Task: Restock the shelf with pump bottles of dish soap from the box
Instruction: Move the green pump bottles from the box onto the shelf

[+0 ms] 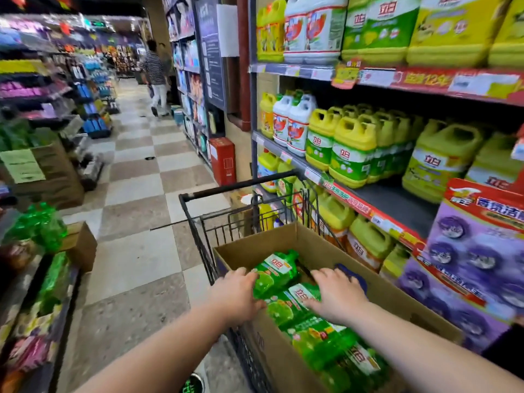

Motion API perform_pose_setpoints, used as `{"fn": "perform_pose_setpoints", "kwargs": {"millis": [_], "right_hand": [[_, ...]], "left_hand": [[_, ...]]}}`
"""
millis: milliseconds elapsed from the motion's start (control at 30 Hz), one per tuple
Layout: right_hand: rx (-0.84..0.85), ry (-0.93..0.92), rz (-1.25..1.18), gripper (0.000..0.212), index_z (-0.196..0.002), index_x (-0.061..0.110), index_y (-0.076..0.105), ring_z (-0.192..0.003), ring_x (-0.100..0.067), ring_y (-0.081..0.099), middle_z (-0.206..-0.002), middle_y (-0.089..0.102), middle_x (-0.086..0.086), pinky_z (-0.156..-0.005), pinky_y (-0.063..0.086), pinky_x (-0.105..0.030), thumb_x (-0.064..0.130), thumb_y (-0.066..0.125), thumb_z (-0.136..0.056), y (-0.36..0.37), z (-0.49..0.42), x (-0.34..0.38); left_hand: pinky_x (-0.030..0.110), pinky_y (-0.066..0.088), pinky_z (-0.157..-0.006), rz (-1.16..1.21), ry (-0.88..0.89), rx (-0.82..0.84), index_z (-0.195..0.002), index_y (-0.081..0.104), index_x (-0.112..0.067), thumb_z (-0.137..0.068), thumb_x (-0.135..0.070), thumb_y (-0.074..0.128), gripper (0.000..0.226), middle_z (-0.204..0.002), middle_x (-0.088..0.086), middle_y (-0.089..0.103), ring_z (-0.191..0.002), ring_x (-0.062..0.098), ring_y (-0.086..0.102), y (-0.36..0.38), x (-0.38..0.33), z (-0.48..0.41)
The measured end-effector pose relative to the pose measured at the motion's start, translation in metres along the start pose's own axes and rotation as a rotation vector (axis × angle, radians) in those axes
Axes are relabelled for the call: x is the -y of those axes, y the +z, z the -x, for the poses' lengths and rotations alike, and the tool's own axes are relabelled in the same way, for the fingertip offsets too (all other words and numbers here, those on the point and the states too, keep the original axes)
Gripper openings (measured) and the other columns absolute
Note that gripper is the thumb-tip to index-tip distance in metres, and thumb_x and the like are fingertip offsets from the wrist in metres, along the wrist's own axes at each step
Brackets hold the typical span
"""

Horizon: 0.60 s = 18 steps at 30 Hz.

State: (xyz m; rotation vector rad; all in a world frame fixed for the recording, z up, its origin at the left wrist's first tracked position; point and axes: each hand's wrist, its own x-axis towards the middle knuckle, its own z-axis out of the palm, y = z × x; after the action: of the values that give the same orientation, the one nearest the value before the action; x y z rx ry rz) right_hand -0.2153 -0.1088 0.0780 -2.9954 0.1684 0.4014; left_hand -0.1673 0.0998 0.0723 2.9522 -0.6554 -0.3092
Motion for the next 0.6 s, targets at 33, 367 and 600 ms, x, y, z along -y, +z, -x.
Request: {"fn": "perform_pose_setpoints", "kwargs": {"millis": [33, 367, 600], "right_hand": [[0.011, 0.019, 0.003, 0.077, -0.149, 0.021, 0.02, -0.145, -0.029, 0.018, -0.156, 0.023, -0.001, -0.115, 0.019, -0.054, 0.059, 0.048, -0.088, 0.002, -0.006, -0.002], [0.14, 0.27, -0.073, 0.074, -0.148, 0.019, 0.023, -0.142, -0.03, 0.022, -0.154, 0.027, -0.005, -0.115, 0.021, -0.054, 0.054, 0.05, -0.089, 0.022, -0.112, -0.01], [0.217, 0.382, -0.164, 0.071, -0.144, 0.019, 0.028, -0.137, -0.03, 0.031, -0.149, 0.034, -0.006, -0.109, 0.029, -0.05, 0.052, 0.053, -0.087, 0.054, -0.2, -0.001]], "left_hand": [[0.041, 0.04, -0.104, -0.002, 0.017, 0.014, -0.139, 0.036, -0.023, -0.082, -0.055, 0.054, 0.067, -0.138, 0.006, 0.043, -0.127, 0.026, 0.043, 0.003, 0.0, -0.011], [0.04, 0.041, -0.099, -0.048, 0.214, 0.188, -0.136, 0.037, -0.022, -0.081, -0.054, 0.057, 0.067, -0.136, 0.005, 0.044, -0.123, 0.027, 0.046, 0.028, 0.03, -0.17], [0.044, 0.04, -0.102, -0.013, 0.241, 0.376, -0.141, 0.027, -0.02, -0.078, -0.057, 0.059, 0.079, -0.138, 0.007, 0.039, -0.127, 0.029, 0.041, 0.064, 0.067, -0.266]]}}
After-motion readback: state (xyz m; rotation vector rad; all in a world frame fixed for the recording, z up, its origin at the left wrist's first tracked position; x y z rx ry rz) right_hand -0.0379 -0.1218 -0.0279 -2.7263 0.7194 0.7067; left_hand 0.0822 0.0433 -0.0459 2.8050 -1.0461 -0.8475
